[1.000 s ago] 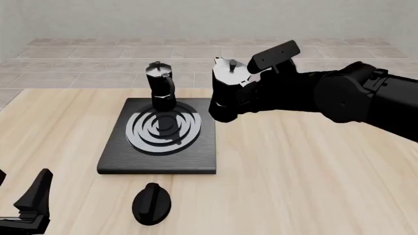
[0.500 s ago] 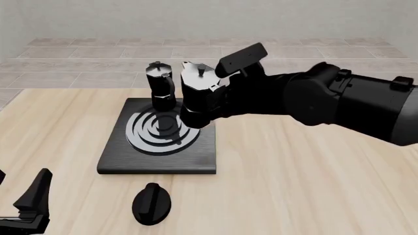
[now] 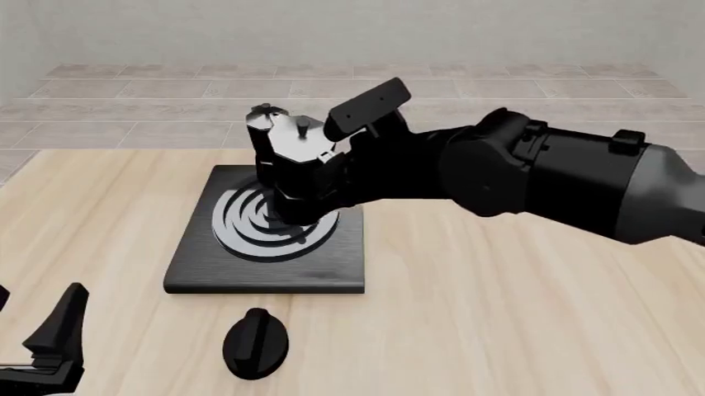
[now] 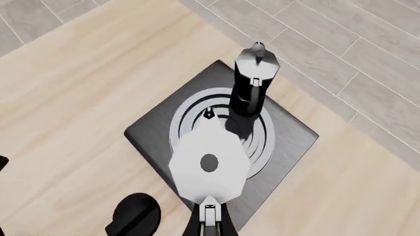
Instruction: Put both moka pots on the stove.
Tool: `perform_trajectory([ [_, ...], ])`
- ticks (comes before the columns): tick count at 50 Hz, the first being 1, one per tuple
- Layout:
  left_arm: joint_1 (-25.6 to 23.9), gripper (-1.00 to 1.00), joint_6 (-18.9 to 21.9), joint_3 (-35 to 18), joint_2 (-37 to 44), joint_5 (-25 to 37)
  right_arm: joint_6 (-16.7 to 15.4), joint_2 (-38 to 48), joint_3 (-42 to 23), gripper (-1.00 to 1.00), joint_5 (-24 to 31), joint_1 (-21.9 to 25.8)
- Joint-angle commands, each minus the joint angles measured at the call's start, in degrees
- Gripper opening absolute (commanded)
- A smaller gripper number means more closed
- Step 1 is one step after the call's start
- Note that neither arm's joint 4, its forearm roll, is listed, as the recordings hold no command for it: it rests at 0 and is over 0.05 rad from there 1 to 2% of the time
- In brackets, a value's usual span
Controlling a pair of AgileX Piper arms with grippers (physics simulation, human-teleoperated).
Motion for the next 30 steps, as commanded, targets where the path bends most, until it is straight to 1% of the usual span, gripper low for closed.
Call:
perform_trajectory([
  [1, 0.0, 1.0, 0.0, 0.0, 0.1, -0.1, -0.6, 1.4, -4.7, -1.0, 0.5, 2.0],
  [15, 0.1, 1.0, -0.1, -0.1, 0.1, 0.0, -0.9, 5.4, -9.1, -1.0, 1.5, 3.8],
  [20, 0.1, 1.0, -0.3, -0.1, 0.2, -0.1, -1.9, 6.8, -10.2, -1.0, 1.8, 4.4],
  [27, 0.1, 1.0, -0.3, 0.0, 0.3, -0.2, -2.8, 9.7, -12.5, -1.0, 2.2, 4.4],
  [30, 0.2, 1.0, -0.4, 0.0, 0.5, -0.5, -2.6, 10.6, -13.6, -1.0, 2.7, 4.5],
])
